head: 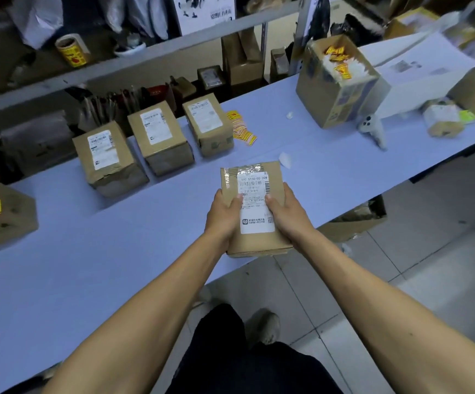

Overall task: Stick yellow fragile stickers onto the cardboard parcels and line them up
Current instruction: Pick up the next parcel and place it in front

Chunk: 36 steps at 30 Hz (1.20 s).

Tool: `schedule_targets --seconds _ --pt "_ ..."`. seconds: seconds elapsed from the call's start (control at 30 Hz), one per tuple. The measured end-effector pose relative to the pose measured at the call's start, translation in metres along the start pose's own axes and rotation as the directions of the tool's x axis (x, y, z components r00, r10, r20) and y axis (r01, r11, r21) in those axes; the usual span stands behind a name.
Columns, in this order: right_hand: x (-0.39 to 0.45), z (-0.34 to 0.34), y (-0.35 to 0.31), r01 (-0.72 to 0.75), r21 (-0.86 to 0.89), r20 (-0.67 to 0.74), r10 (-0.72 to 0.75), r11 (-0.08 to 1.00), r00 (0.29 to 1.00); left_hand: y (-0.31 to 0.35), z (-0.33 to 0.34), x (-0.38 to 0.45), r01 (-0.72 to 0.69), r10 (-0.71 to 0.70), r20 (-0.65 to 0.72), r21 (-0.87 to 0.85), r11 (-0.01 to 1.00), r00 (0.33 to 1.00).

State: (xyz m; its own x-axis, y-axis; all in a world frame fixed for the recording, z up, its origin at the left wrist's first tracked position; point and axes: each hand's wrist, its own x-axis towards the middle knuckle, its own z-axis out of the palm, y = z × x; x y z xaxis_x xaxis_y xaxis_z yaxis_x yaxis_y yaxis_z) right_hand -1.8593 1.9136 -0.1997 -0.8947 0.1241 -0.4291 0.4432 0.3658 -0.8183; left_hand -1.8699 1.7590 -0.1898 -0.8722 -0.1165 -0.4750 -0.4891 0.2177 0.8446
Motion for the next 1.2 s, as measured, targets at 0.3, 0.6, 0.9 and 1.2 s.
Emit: schedule_targets --seconds 0.3,0.6,0.9,1.2 --pt "0.062 -0.019 -0.002 -0.045 -0.013 0.092 0.046 0.999 0.995 0.012 0.029 0.05 0.064 -0.065 -0.041 -0.023 0.998 0.997" --pt "0.135 -0.02 -0.024 -0.064 -0.053 0.161 0.072 0.997 0.984 0.019 0.04 0.119 0.133 -0.137 -0.079 -0.059 0.989 0.987" --pt "0.183 -0.023 -0.026 -0.094 -0.093 0.209 0.111 0.991 0.972 0.023 0.054 0.153 0.158 -0.161 -0.148 -0.032 0.987 0.976" --pt "0.22 -0.043 -0.028 -0.066 -0.109 0.293 0.095 0.992 0.951 0.038 0.078 0.171 0.163 -0.162 -0.251 -0.014 0.986 0.954"
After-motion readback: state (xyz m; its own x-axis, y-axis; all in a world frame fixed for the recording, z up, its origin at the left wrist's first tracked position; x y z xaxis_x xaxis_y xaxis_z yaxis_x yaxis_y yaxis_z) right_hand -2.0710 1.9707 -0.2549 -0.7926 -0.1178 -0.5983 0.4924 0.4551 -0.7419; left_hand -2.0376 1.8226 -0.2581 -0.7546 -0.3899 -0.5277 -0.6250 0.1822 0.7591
